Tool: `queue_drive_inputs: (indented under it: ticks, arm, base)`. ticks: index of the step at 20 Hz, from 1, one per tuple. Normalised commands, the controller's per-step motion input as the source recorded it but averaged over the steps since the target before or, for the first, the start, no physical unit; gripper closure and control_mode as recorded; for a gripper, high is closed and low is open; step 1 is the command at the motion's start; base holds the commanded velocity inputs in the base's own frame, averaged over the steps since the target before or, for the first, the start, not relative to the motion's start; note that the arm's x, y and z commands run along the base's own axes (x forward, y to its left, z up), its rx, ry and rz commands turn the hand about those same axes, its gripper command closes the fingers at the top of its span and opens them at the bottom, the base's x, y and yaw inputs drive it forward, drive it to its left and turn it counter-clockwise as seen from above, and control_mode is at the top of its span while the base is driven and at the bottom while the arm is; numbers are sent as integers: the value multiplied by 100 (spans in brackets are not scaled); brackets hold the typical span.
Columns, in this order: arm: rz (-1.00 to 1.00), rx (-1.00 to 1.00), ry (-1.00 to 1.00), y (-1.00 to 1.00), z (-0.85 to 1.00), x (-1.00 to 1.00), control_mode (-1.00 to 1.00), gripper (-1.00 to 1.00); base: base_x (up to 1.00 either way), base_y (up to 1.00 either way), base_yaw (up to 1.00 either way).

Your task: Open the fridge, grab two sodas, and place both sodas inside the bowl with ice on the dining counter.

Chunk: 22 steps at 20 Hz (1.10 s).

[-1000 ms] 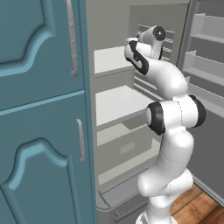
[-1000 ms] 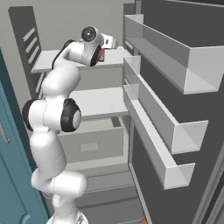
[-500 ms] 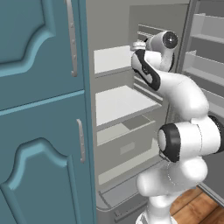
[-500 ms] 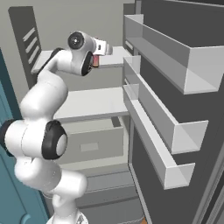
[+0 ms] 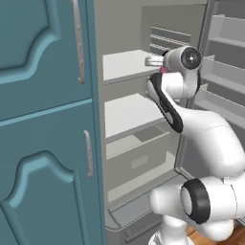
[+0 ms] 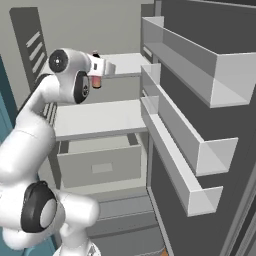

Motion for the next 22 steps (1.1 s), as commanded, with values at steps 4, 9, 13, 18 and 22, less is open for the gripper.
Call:
queue_drive_inputs:
  ticks: [4, 9, 13, 18, 22]
  arm:
    - [-7, 2, 0, 10, 13, -100, -100, 100]
    - [-6, 1, 0, 7, 2, -100, -100, 100]
    - [-3, 0, 1, 16, -30, -100, -100, 100]
    - [-5, 0, 1, 15, -32, -100, -100, 100]
    - [-5, 1, -1, 0, -10, -100, -100, 100]
  base:
    - [0, 0, 0]
    - [0, 0, 0]
    - [0, 0, 0]
    - [0, 0, 0]
    - [0, 0, 0]
